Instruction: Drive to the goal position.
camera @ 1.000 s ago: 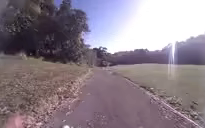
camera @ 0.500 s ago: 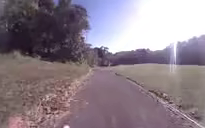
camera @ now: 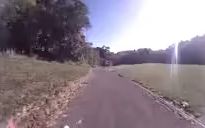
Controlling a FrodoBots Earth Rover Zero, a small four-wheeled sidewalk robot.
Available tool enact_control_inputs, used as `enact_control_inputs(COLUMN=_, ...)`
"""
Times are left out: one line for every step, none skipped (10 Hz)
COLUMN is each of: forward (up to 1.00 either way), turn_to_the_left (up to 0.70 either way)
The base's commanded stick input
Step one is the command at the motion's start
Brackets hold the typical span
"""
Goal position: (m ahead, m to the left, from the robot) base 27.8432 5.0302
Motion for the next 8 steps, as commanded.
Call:
enact_control_inputs(forward=1.00, turn_to_the_left=0.01)
enact_control_inputs(forward=1.00, turn_to_the_left=0.00)
enact_control_inputs(forward=1.00, turn_to_the_left=0.00)
enact_control_inputs(forward=1.00, turn_to_the_left=0.00)
enact_control_inputs(forward=1.00, turn_to_the_left=0.00)
enact_control_inputs(forward=1.00, turn_to_the_left=0.00)
enact_control_inputs(forward=1.00, turn_to_the_left=0.00)
enact_control_inputs(forward=1.00, turn_to_the_left=0.00)
